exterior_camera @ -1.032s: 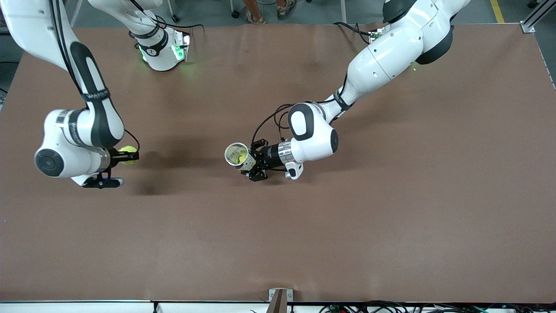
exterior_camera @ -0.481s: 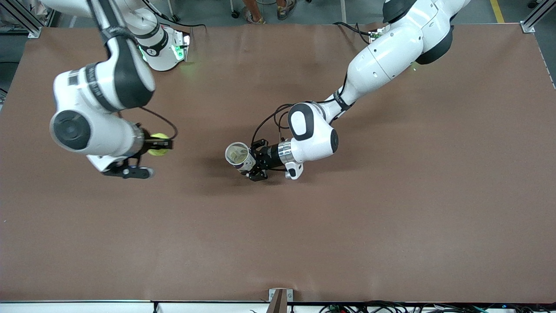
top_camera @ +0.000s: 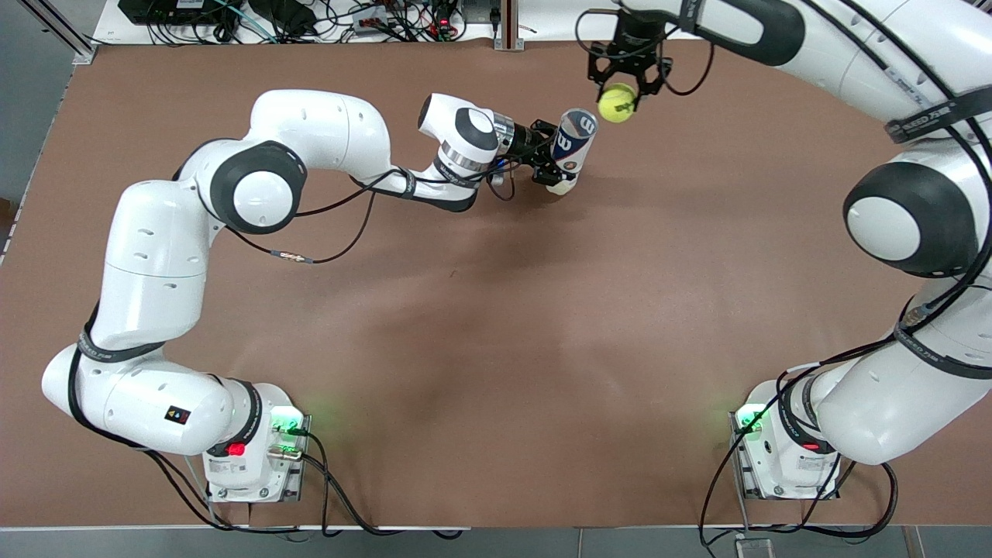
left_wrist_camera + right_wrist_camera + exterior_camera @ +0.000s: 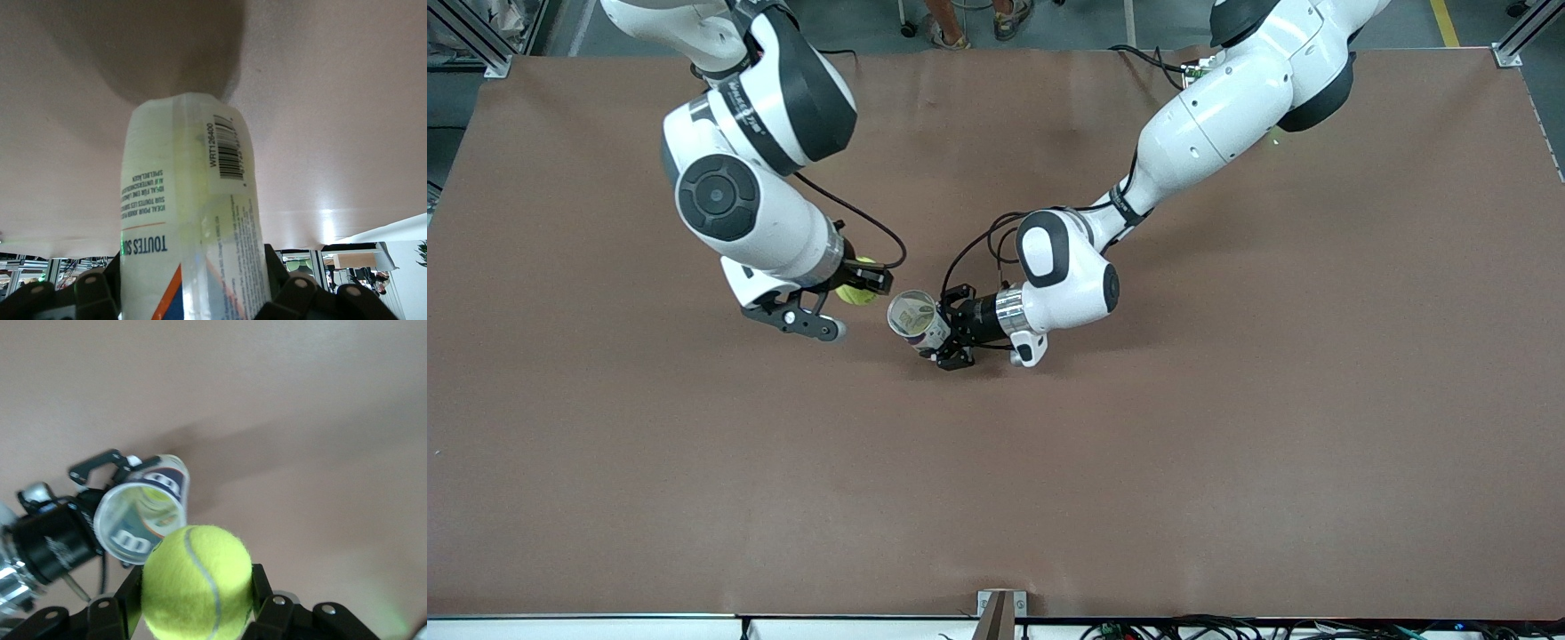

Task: Insert tennis ball vertically with right arm
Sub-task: 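Carry the ball over the can and lower it in with the right gripper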

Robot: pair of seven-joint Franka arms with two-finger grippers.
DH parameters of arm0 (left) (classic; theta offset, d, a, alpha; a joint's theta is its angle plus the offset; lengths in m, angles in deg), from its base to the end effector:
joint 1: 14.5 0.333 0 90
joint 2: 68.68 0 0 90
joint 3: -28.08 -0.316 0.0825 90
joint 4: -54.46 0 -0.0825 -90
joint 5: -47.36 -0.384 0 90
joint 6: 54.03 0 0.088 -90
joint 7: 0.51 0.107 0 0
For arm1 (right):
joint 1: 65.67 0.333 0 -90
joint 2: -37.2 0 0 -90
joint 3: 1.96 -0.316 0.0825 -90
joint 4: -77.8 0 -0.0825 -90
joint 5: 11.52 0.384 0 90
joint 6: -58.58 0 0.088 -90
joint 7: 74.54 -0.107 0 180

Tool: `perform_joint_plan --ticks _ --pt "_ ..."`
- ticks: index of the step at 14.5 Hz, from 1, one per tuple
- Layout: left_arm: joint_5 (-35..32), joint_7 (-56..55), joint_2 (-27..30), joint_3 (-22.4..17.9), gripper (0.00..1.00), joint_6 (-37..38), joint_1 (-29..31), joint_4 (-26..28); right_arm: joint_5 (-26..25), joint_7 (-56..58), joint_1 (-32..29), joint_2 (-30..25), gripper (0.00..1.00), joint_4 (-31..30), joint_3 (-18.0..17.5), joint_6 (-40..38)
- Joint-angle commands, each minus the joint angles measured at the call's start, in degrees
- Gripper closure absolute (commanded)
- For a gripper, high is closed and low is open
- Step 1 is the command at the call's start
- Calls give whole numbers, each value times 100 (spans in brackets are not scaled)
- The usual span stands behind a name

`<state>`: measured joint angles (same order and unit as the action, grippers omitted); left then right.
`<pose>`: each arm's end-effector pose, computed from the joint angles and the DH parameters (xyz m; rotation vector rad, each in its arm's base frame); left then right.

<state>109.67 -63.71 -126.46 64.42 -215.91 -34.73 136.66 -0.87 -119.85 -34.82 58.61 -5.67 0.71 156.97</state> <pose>0.5292 -0.5208 0.1794 1.6223 1.5608 -0.8493 0.5717 0.3307 0.4634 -3.0204 0.5096 0.2902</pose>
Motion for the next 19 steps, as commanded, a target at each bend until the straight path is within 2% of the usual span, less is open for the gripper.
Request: perform_joint_plan --ticks 1,7,18,19 --pt "194 132 39 5 23 -37 -52 -20 130 -267 97 196 63 173 58 180" --pt "194 159 39 5 23 -37 -87 -20 122 -276 184 416 63 173 67 645" --pt "194 115 56 -12 23 -46 -166 -28 130 -188 325 592 61 85 67 453" --pt "194 115 56 -13 23 -46 -157 -28 130 -197 325 592 57 85 67 418"
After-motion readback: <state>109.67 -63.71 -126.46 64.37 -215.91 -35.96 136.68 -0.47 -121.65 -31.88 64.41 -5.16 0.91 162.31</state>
